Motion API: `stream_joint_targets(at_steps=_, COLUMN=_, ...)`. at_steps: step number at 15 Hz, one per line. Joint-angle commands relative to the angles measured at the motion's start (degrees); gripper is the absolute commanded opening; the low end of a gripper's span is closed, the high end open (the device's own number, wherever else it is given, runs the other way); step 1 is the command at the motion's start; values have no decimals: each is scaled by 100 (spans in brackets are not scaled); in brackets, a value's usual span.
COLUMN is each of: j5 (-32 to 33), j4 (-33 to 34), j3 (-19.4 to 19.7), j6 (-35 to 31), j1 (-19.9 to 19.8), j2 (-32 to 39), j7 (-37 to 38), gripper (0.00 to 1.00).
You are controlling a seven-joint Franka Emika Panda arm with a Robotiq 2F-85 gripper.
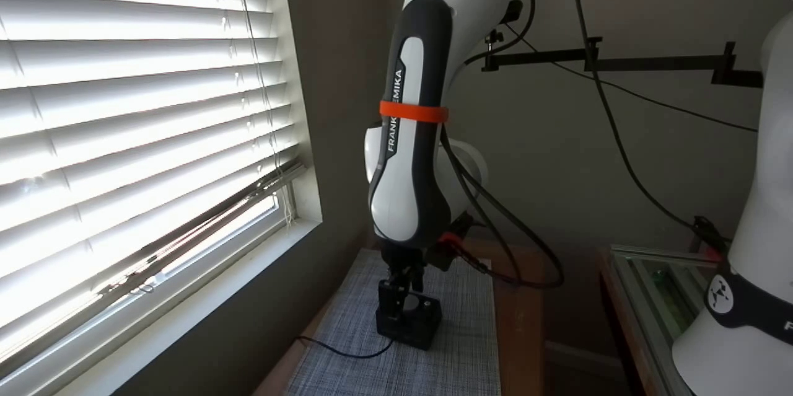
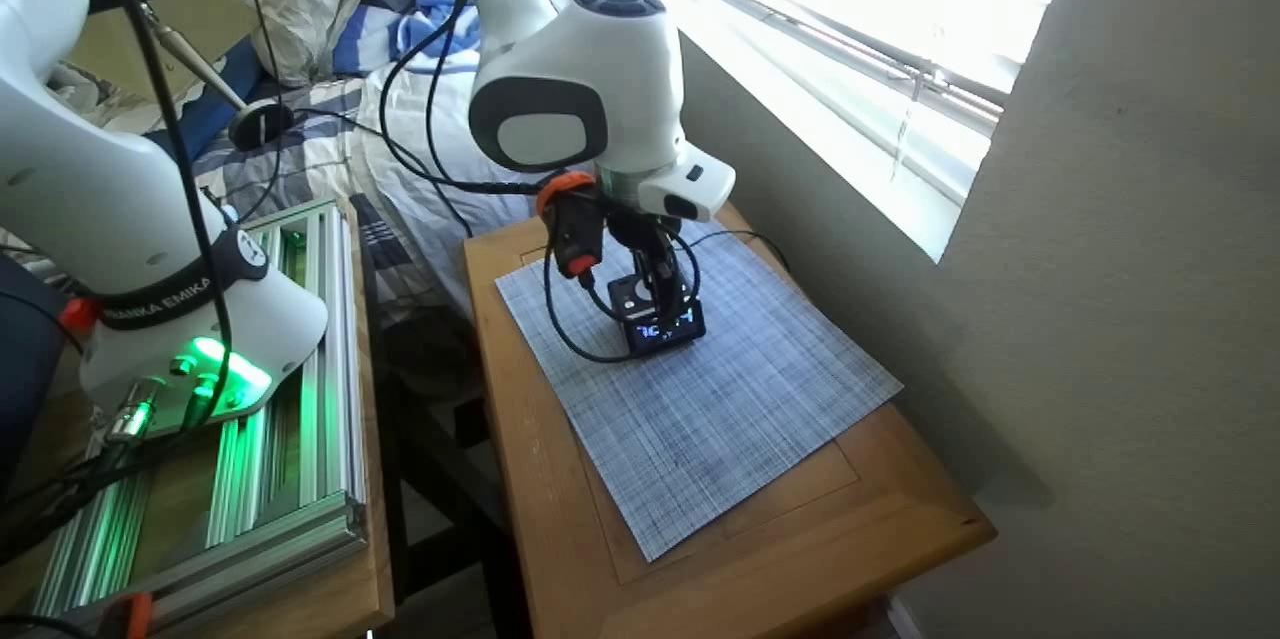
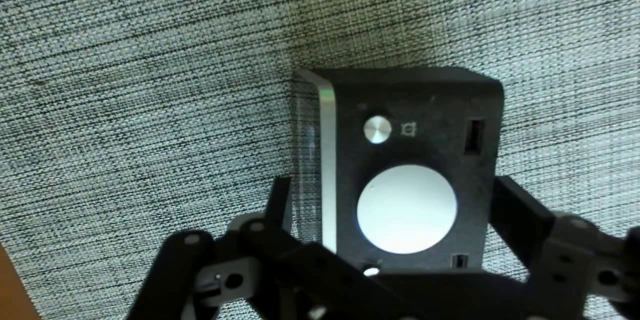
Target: Twist the clock
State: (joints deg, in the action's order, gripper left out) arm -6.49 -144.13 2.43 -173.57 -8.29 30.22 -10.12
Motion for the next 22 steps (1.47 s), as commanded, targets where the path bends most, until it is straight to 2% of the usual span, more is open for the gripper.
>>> stream_joint_targets(at_steps=1, j5=167, j4=136, j3=-101, j6=-146, j1=-165, j2=189, j7=163, gripper=74)
stream_joint_targets(at_steps=4, j5=171, j4=173, j3=-82, j6=-137, j1=-152, j2=215, j7=180, gripper=55)
stream_joint_targets(at_steps=7, j5=160, j4=184, j3=-140, j6=-112, j1=-199, j2=212, j7=163, gripper=55)
stream_joint_targets(at_steps=9, j5=94, j4=174, j3=-309, j6=-45, j1=-366, j2=162, j7=122, gripper=55)
stream_joint_targets(at_steps=15, j5=-460, j4=-25, j3=-1147, j6=-76, j1=-1199, j2=-176, j7=472, gripper=55)
stream_joint_targets(at_steps=18, j5=-528, j4=-105, j3=-1134, j6=-46, j1=-1196, j2=-327, j7=665, gripper=55)
stream_joint_targets(at_steps=21, j5=-383, j4=-230, j3=-802, j6=-19, j1=-863, j2=-561, j7=854, gripper=55)
stream_joint_targets(at_steps=22, j5=-378, j4=15, j3=-963, j6=11, j1=-1048, j2=-209, j7=674, gripper=55)
